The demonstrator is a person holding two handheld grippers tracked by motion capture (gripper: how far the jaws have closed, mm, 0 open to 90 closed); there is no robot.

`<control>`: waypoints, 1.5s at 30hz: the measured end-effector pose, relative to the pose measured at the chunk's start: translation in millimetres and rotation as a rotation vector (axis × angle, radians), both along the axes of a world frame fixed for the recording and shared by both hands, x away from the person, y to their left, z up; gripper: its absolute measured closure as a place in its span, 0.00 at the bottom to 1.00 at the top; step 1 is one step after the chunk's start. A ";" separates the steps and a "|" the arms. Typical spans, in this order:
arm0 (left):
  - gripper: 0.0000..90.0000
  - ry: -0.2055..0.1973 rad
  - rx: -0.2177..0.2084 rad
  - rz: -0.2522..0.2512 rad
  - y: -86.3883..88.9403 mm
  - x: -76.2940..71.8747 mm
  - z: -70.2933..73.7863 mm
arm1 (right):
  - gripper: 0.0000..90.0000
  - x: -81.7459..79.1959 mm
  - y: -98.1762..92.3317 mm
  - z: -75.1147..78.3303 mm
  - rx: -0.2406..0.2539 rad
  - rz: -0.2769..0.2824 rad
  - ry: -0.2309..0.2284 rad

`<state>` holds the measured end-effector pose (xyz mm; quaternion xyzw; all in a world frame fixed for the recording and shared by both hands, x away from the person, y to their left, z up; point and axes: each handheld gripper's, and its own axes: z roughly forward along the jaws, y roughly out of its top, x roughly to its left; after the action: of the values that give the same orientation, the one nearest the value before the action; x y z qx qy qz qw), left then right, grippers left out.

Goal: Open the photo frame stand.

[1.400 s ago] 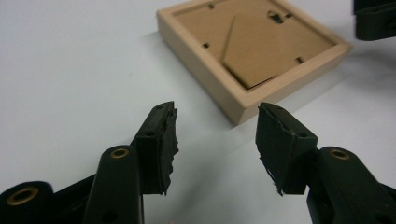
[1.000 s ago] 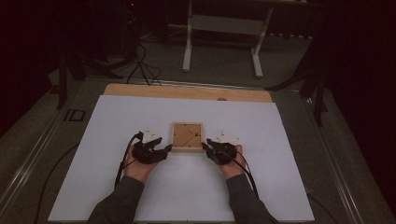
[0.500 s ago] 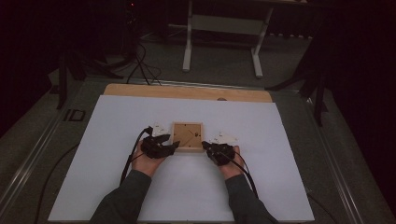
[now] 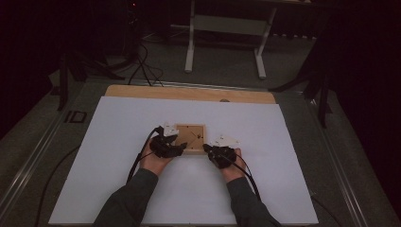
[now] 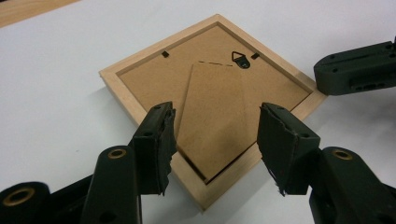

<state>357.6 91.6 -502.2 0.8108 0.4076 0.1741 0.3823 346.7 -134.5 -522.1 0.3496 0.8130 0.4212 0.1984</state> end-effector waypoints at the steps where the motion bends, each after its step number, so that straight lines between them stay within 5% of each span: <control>1: 0.51 0.004 -0.003 0.000 -0.9 1.0 -0.6 | 1.00 0.0 -0.1 -0.1 0.002 -0.001 0.001; 23: 0.52 0.046 0.093 -0.015 -13.4 17.0 -6.7 | 1.00 0.4 -0.9 -0.5 0.006 0.003 -0.001; 45: 0.56 0.083 0.100 -0.020 -14.1 19.0 -2.9 | 1.00 0.2 -0.9 -0.6 0.007 0.001 -0.001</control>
<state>376.6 77.4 -505.1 0.8396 0.4058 0.1565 0.3255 346.9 -135.4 -522.8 0.3498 0.8115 0.4245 0.1975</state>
